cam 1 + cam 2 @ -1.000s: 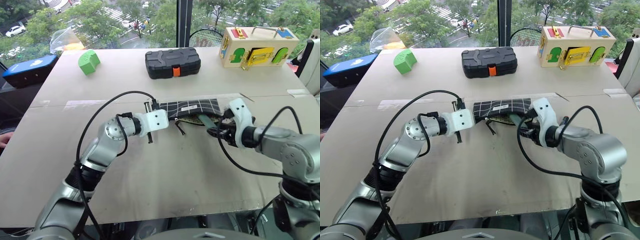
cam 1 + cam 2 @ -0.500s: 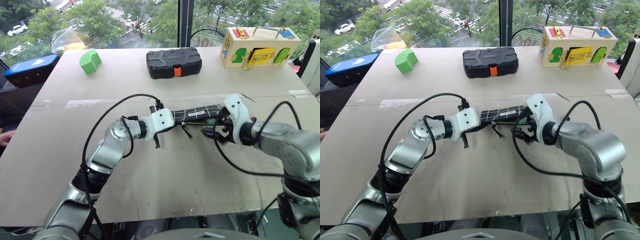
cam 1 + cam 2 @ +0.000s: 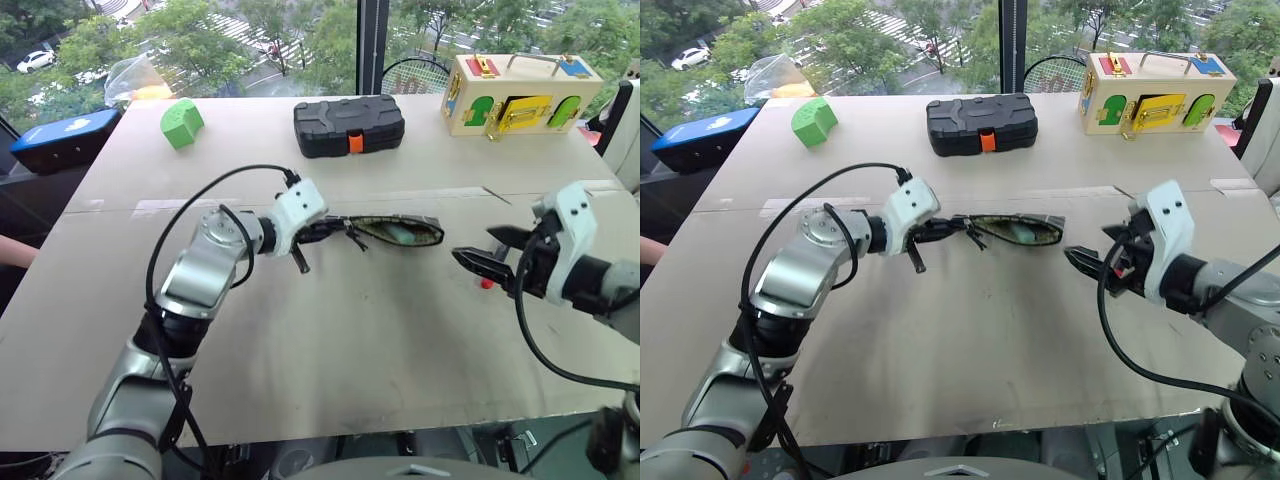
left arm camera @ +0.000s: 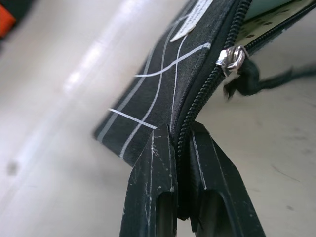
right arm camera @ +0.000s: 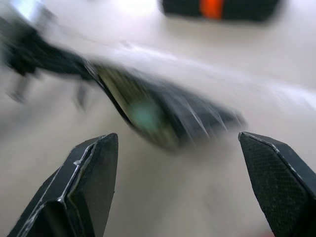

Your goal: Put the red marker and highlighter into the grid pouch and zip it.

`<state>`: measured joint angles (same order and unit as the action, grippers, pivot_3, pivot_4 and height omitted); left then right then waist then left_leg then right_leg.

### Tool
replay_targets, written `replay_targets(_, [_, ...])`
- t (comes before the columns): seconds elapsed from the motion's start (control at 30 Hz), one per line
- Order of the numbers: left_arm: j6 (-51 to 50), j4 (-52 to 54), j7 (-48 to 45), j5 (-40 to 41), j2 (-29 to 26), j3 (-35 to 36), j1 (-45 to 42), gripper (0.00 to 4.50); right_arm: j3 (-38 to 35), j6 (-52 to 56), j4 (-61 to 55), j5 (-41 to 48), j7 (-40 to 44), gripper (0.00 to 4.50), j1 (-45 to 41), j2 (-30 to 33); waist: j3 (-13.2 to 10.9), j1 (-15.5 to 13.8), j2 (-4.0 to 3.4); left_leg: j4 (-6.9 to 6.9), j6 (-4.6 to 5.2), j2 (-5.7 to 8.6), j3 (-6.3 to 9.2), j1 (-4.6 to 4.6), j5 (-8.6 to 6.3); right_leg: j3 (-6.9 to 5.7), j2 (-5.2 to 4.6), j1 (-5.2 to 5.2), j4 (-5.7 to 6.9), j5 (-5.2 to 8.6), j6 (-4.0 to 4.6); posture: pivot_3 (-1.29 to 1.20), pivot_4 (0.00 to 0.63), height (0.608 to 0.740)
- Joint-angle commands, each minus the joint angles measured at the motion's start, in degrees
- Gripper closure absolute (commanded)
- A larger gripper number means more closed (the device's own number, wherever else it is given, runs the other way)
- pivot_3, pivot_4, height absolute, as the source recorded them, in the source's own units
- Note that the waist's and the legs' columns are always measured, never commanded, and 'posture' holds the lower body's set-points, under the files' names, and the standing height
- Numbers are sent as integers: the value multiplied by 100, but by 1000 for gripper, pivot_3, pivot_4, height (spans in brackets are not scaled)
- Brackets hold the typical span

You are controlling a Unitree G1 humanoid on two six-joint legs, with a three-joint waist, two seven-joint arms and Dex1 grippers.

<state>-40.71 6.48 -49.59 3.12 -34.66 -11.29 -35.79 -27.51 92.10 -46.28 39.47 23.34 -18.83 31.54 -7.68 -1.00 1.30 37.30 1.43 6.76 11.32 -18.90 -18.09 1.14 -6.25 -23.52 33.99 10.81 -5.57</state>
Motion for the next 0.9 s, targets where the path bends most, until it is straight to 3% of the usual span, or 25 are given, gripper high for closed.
replay_targets(0.03, [-153,265,-52,142,-119,110,-74,4500,459,-233,498,-900,-910,559,204,26,1,24,-3,0,0,0,-13,2,0,15,0,-1,5,0,0,0,150,740])
replay_targets(0.17, [-317,426,101,120,-123,40,-41,4500,894,-701,1434,-1867,-2052,559,17,-916,2,31,-4,-1,0,-3,-15,3,0,21,2,-6,10,0,-1,0,150,740])
replay_targets(0.33, [-492,648,222,169,-130,-6,35,4500,911,-1201,2118,-2428,-2613,559,-168,-1673,0,13,-12,-3,-2,-2,-12,2,1,20,3,-9,7,-1,1,0,150,740])
replay_targets(0.43, [-590,753,281,203,-119,-4,72,4500,1066,-1427,2211,-2669,-2734,1892,-3,-1684,2,9,-12,-3,-2,2,-9,1,1,19,2,-9,-2,-1,1,0,150,740])
replay_targets(0.6, [-721,853,350,261,-100,3,107,4500,1730,-1708,1739,-2742,-2486,4180,462,-1301,4,-1,-14,-5,-2,1,-5,2,1,15,3,-8,1,-1,0,0,150,740])
replay_targets(0.7, [-762,846,397,296,-73,-21,71,4500,2062,-1920,943,-2437,-1690,4301,909,-453,3,-1,-16,-3,-2,3,-4,1,1,14,2,-4,-3,0,0,0,150,740])
replay_targets(0.8, [-680,798,405,297,-62,-81,51,4500,1943,-1966,-58,-1566,-332,4301,1295,523,1,27,-19,-3,-2,2,-7,0,1,15,2,-1,-5,0,-2,0,150,740])
replay_targets(0.9, [-406,714,385,186,-91,-225,66,4500,1829,-1967,-596,-844,593,4301,832,1268,0,101,-19,-4,-2,-5,-12,5,1,18,9,3,-4,0,-6,0,150,740])
